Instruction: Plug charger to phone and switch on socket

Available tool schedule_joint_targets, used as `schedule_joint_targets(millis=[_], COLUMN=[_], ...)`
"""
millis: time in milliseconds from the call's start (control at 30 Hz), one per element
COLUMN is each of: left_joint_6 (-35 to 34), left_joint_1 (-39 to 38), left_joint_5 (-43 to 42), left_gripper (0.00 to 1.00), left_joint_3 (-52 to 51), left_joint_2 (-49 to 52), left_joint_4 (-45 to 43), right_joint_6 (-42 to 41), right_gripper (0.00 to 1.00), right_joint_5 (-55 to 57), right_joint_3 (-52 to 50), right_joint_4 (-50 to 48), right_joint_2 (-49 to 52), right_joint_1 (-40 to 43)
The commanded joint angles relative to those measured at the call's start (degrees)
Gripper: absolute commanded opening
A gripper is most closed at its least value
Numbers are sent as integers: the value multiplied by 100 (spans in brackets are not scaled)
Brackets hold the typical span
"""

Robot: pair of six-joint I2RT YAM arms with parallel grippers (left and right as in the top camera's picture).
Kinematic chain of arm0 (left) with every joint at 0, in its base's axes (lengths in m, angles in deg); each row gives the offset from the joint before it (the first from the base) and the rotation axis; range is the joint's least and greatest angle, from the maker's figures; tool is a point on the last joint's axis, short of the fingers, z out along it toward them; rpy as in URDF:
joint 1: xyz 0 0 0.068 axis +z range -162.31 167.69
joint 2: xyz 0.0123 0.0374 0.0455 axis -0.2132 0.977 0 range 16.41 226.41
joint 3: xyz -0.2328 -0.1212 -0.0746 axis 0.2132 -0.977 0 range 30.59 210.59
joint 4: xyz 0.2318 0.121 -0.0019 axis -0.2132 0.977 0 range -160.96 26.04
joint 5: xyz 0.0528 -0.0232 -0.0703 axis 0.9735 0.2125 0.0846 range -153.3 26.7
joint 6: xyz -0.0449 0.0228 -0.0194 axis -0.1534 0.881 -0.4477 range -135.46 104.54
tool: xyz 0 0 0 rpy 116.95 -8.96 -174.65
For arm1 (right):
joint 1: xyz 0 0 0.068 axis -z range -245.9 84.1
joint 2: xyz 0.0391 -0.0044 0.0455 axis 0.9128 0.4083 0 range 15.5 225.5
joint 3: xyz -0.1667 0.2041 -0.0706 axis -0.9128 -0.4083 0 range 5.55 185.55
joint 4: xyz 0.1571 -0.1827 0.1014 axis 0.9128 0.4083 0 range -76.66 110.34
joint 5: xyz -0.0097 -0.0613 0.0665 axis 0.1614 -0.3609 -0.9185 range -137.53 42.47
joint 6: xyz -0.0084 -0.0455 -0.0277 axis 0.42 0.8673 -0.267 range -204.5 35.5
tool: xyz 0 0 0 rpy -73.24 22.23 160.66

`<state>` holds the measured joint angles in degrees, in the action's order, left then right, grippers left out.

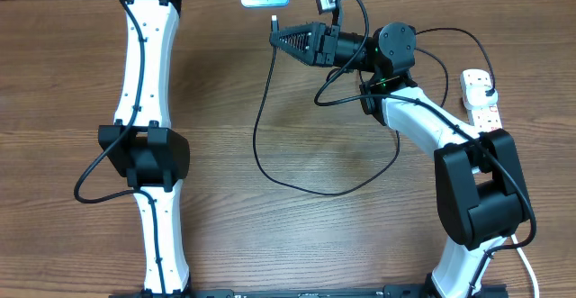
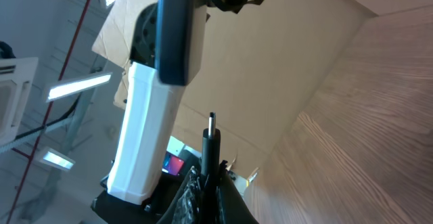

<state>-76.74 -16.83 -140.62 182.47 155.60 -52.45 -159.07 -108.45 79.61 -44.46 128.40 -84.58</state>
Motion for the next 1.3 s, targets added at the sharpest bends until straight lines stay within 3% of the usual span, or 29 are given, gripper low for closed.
schedule_joint_targets(millis=[0, 667, 1267], left_joint_6=[223, 903, 901], left_joint_1=[-39, -87, -227], left_joint_5=[42, 127, 85], left_gripper=[4, 4, 4], left_joint_3=[52, 26, 26], left_joint_2=[-20, -20, -20], left_joint_4=[-4, 568, 568], right_joint_6=[267, 269, 286], right_gripper=[4, 4, 4], right_joint_5=[-94, -105, -79], right_joint_3=[103, 103, 103], right_joint_4=[-22, -81, -79], right_joint_2=[35, 35, 35], right_joint_1=[26, 26, 33])
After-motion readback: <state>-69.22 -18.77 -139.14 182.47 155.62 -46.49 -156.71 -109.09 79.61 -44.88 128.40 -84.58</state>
